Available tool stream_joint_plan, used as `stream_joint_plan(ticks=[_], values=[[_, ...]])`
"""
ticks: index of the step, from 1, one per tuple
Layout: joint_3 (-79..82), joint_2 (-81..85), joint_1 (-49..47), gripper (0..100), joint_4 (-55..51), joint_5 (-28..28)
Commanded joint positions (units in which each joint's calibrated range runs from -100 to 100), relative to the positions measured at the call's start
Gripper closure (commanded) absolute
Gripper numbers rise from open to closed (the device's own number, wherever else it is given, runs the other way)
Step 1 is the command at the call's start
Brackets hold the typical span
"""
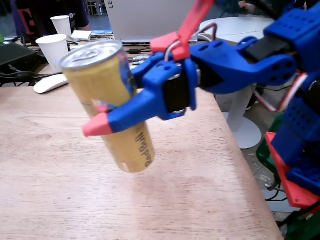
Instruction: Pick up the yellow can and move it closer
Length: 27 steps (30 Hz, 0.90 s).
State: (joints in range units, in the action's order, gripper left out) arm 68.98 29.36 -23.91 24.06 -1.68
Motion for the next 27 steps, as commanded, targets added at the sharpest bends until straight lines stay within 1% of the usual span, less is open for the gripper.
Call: stream_joint_plan(ticks=[1,8,11,17,21,27], values=[[6.5,15.1,-2.1,80,1.0,0.1],[25.5,41.1,-3.0,80,1.0,0.1],[30.5,51.2,-3.0,80,0.2,0.0],[30.5,53.9,-3.0,80,1.1,-0.2],[30.5,60.3,-5.0,80,0.2,0.0],[30.5,59.6,-5.2,80,0.0,-0.4]])
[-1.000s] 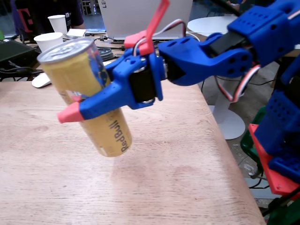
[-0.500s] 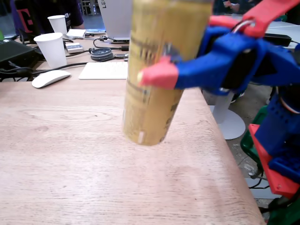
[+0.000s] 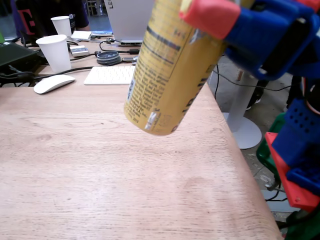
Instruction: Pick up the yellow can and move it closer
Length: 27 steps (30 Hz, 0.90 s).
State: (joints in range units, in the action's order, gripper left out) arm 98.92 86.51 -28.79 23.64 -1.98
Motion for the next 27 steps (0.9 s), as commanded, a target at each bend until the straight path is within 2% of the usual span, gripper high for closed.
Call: stream_joint_plan(ticks=[1,3,9,18,27], values=[[0.6,2.3,-0.3,80,0.3,-0.1],[0.6,2.7,-0.3,80,-0.7,0.0],[0.6,9.9,1.6,80,-20.3,0.4],[0.6,10.3,1.6,80,-33.1,0.4],[0.6,10.4,1.7,80,-35.9,0.5]])
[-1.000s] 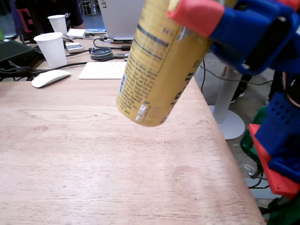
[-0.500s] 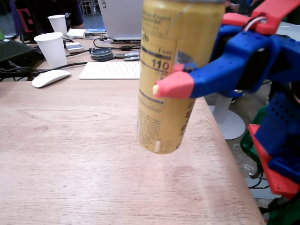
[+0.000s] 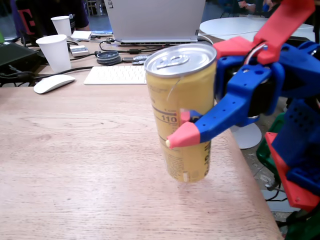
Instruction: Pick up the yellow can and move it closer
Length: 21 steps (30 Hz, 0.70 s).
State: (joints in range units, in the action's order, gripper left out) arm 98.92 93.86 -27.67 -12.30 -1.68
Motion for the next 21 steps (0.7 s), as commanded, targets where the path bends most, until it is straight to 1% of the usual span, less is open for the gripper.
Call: stream_joint_plan(ticks=[1,3,5,21], values=[[0.6,3.1,0.6,80,-1.6,0.2],[0.6,3.1,1.3,80,-6.4,0.2],[0.6,3.1,2.8,80,-8.5,0.2],[0.6,3.1,2.6,80,-8.8,-0.2]])
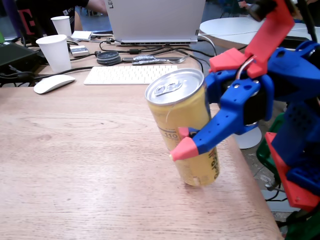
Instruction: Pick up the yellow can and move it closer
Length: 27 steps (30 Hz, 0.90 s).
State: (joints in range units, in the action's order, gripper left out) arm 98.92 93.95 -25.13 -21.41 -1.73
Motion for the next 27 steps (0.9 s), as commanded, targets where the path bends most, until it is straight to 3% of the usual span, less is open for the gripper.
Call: stream_joint_plan(ticks=[1,27], values=[[0.6,3.0,0.1,80,0.3,-0.2],[0.6,3.0,0.1,80,0.3,-0.2]])
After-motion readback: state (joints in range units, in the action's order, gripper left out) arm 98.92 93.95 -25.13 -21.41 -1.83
